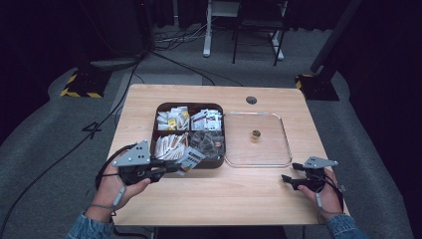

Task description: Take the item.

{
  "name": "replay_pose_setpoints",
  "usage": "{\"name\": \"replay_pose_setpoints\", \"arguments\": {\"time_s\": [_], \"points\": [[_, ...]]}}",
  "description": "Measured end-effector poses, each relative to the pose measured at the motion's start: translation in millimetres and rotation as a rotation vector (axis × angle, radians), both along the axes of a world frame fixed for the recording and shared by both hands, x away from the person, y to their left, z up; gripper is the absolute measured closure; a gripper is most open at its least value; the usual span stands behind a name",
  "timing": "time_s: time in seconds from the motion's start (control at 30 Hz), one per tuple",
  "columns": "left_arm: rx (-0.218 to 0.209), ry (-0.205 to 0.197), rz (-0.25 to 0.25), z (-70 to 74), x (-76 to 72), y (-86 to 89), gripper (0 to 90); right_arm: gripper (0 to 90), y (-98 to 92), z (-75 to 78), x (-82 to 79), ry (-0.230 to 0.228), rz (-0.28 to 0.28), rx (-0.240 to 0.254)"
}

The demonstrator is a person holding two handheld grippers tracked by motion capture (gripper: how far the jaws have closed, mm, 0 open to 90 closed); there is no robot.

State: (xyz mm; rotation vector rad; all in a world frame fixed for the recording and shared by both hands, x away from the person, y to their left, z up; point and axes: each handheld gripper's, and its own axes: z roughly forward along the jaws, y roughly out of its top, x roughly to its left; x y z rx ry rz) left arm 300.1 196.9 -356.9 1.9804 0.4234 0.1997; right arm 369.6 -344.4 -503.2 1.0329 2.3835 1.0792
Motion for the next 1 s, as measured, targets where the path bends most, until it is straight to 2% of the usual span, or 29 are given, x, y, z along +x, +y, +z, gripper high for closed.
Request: {"name": "replay_pose_setpoints", "arguments": {"time_s": [0.23, 0.37, 0.4, 0.47, 0.63, 0.67, 0.7, 0.83, 1.0], "points": [[-0.001, -0.009, -0.016, -14.0, -12.4, -8.0, 86.8, 28.7, 0.0, 0.0, 0.0, 0.000, 0.000, 0.000], [0.015, 0.010, -0.027, -30.3, -17.5, -13.4, 86.8, 28.7, 0.0, 0.0, 0.0, 0.000, 0.000, 0.000], [0.015, 0.010, -0.027, -30.3, -17.5, -13.4, 86.8, 28.7, 0.0, 0.0, 0.0, 0.000, 0.000, 0.000], [0.013, 0.044, -0.036, -42.4, -18.1, -14.2, 86.8, 28.7, 0.0, 0.0, 0.0, 0.000, 0.000, 0.000], [0.013, 0.077, -0.060, -54.8, -20.7, -17.3, 86.8, 28.7, 0.0, 0.0, 0.0, 0.000, 0.000, 0.000], [0.021, 0.085, -0.066, -58.7, -21.4, -18.6, 86.8, 28.7, 0.0, 0.0, 0.0, 0.000, 0.000, 0.000], [0.052, 0.088, -0.072, -64.2, -21.7, -20.9, 86.8, 28.7, 0.0, 0.0, 0.0, 0.000, 0.000, 0.000], [0.055, 0.100, -0.086, -71.8, -20.2, -23.1, 86.7, 28.7, 0.0, 0.0, 0.0, 0.000, 0.000, 0.000], [0.082, 0.154, -0.120, -81.9, -20.3, -27.4, 86.7, 28.7, -0.1, 0.0, 0.1, 0.001, 0.000, 0.002]]}}
